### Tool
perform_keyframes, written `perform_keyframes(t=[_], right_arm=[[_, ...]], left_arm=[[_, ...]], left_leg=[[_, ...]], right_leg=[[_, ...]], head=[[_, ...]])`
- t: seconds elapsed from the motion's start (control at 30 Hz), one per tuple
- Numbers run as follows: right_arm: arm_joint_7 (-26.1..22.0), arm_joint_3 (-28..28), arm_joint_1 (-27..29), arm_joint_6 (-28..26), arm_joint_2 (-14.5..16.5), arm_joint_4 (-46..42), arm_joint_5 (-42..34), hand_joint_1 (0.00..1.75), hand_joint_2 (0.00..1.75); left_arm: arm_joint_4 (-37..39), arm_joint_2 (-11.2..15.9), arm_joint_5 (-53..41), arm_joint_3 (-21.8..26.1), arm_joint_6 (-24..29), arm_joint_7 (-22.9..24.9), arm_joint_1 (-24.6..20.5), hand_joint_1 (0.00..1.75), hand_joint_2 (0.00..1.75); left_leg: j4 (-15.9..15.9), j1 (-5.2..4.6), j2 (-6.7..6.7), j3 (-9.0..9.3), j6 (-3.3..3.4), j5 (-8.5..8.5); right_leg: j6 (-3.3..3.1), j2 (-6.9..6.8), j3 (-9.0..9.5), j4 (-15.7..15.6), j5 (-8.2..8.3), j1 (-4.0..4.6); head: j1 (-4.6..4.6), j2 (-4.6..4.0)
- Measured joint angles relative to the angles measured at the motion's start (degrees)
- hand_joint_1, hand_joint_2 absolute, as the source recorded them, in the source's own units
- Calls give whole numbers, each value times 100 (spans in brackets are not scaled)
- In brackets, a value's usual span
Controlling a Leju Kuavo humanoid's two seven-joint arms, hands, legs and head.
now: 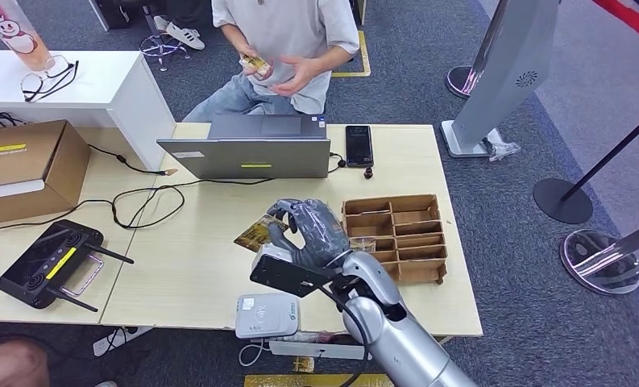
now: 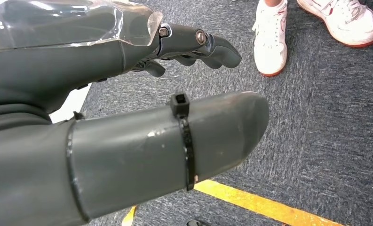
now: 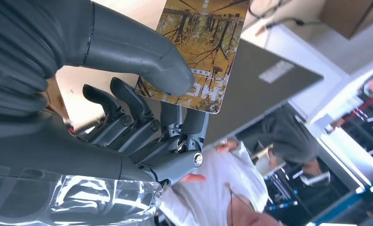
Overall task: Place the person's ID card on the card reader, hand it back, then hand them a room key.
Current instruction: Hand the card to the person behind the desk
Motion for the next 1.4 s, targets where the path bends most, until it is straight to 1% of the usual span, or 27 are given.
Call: perform_keyframes(t=[0.2, 0.37, 0.53, 0.7, 0.83, 0.93, 1.07, 1.2, 1.33, 1.4], right_arm=[[-256, -101, -191, -385, -2, 4, 189, 175, 175], [-383, -137, -445, -1013, -1, 83, 662, 175, 175], [-368, -138, -718, -1626, 22, 268, 1255, 175, 175], [-193, -138, -1017, -2214, 106, 590, 1905, 175, 175], [63, -157, -1262, -2872, 200, 917, 2700, 175, 175], [256, -209, -1422, -3195, 269, 1172, 3191, 175, 175], [510, -335, -1618, -3312, 356, 1539, 3665, 175, 175], [613, -431, -1758, -3311, 419, 1905, 3856, 175, 175], [652, -486, -1856, -3304, 449, 2201, 3901, 0, 175], [659, -505, -1870, -3298, 456, 2295, 3894, 0, 175]], left_arm=[[0, 0, -10, 0, 0, -8, -1, 0, 0], [0, 0, -29, 0, 3, -9, -3, 0, 0], [0, -1, -63, 0, 9, -13, -6, 0, 0], [0, -5, -116, 0, 7, -18, -14, 0, 0], [0, -7, -150, -2, 4, -22, -27, 0, 0], [0, -8, -170, -4, 4, -22, -36, 0, 0], [0, -9, -186, -4, 8, -22, -41, 0, 0], [0, -20, -188, -4, 25, -31, -43, 0, 0], [0, -54, -186, -4, 79, -72, -40, 0, 0], [0, -64, -184, -4, 87, -81, -38, 0, 0]], left_leg=[[0, 0, 0, 0, 0, 1], [0, 0, 0, 0, -1, 1], [0, 0, 0, 0, 0, 1], [0, 0, 0, 0, 0, 2], [0, 1, 0, 0, 0, 3], [0, 0, 0, 0, 0, 3], [0, 0, 0, 0, 0, 3], [1, 0, -1, 0, 0, 3], [1, 0, -1, 0, 0, 3], [1, 0, -1, -1, 0, 3]], right_leg=[[-1, 0, 0, 0, 1, 0], [-1, 0, 0, 1, 2, 0], [-1, 0, 0, 1, 3, 0], [-2, 0, 0, 1, 3, 0], [-2, 0, 0, 2, 4, 0], [-2, 0, 0, 2, 4, 0], [-2, 0, 0, 2, 4, 0], [-2, -1, 0, 2, 4, 0], [-2, -2, 1, 2, 4, 0], [-2, -1, 1, 2, 4, 0]], head=[[0, 0], [0, 0], [1, 0], [1, 0], [0, 0], [1, 0], [0, 0], [1, 0], [1, 0], [0, 0]])
